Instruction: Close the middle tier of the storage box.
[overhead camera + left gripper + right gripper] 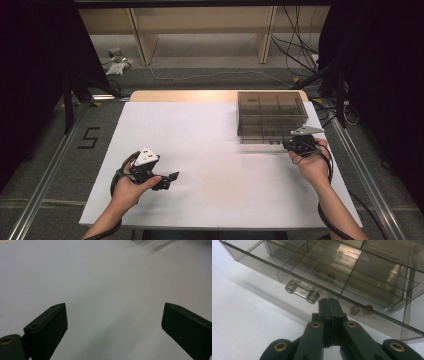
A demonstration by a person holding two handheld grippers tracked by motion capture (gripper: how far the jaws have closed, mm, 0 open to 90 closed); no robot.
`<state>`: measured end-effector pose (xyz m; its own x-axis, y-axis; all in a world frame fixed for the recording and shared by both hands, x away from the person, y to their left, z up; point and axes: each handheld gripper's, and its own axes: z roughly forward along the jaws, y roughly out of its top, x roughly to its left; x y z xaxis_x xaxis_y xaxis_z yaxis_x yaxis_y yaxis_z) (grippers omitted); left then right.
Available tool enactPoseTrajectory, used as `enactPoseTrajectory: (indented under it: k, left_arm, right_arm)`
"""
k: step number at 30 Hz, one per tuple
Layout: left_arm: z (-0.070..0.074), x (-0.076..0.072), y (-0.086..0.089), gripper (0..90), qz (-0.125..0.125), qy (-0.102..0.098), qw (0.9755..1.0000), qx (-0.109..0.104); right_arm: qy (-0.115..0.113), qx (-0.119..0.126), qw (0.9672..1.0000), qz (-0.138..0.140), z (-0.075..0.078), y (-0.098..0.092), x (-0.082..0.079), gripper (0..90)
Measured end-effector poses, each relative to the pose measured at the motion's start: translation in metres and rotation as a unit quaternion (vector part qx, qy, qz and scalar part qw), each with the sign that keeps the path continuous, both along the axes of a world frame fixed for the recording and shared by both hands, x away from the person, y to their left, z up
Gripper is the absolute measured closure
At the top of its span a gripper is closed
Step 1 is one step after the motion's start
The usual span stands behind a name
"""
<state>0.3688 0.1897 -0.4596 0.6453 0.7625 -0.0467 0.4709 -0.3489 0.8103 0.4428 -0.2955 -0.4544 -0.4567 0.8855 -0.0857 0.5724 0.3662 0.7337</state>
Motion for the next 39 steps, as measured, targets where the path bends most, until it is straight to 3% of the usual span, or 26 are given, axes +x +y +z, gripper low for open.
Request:
enactPoseTrajectory:
  k: [39]
  left_arm:
    - [0.000, 0.000, -0.001, 6.7, 0.001, 0.001, 1.0000, -0.003]
  right_arm:
    - [-0.015, 0.013, 0.9993, -0.033, 0.001, -0.004, 0.018, 90.0]
